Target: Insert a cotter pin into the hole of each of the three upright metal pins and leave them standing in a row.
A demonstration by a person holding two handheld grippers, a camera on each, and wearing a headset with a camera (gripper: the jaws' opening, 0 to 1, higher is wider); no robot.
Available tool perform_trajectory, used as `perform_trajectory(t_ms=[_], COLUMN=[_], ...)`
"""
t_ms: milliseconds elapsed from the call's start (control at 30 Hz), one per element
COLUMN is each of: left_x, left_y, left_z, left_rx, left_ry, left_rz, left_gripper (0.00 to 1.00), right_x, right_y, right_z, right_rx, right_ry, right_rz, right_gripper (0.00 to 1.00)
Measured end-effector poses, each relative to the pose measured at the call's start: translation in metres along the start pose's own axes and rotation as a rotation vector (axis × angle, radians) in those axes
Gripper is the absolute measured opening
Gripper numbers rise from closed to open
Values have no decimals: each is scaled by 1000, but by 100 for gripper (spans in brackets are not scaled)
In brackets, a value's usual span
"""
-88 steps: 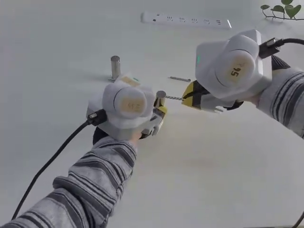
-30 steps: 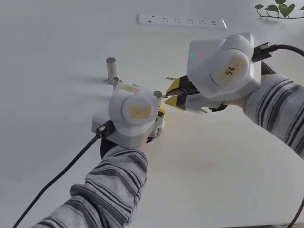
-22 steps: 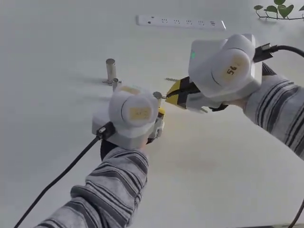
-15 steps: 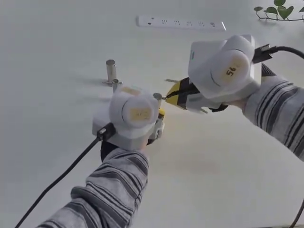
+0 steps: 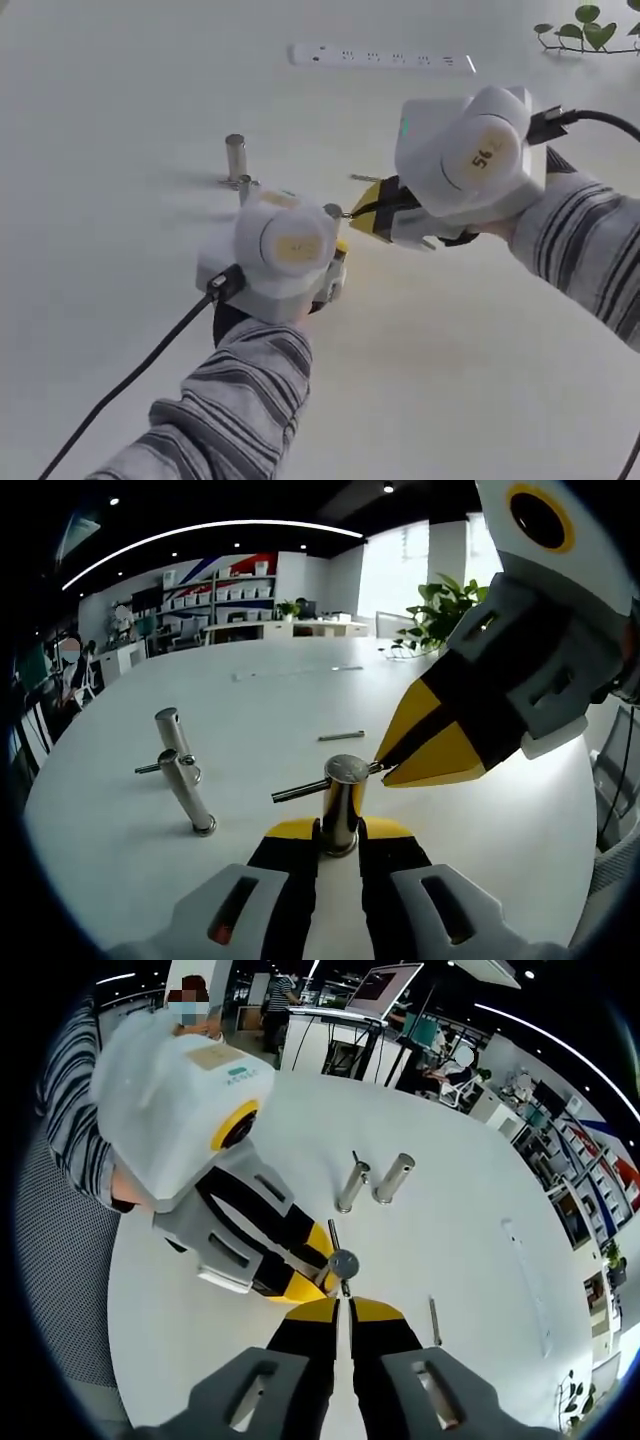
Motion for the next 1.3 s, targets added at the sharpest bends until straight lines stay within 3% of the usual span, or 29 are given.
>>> perform_trajectory(t_ms=[267, 467, 800, 967, 1100, 1300], left_x=[-1, 1, 10, 9, 6, 8], left_y=[2, -1, 2, 4, 8, 16], left_z=[9, 17, 30, 35, 41, 52], left_rx=[-25, -77, -127, -140, -142, -128], left_ry=[19, 16, -3, -4, 6, -11], left_rz=[-64, -76, -42, -48, -60, -44], left_gripper=[28, 38, 47, 51, 54, 60], right_x=[5, 13, 12, 12, 12, 12], right_y=[3, 4, 2, 4, 3, 2], right_z=[-1, -7, -20, -22, -22, -22], right_rx=[31, 74, 114, 123, 127, 141], right_ry=[-33, -76, -97, -102, -114, -123], right_rz=[-72, -164, -270, -288, -307, -314], right_gripper=[14, 15, 16, 12, 9, 8])
Point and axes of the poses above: the centre of the closed fingertips' face, and the gripper's own axes: z roughly backward along the fingers, y roughly to its left, x roughly out of its top, the point moved 2 cm from there along z, roughly backward along the fingers, and after that the axes turned 3 degrees about -z, right-handed, at the moved point
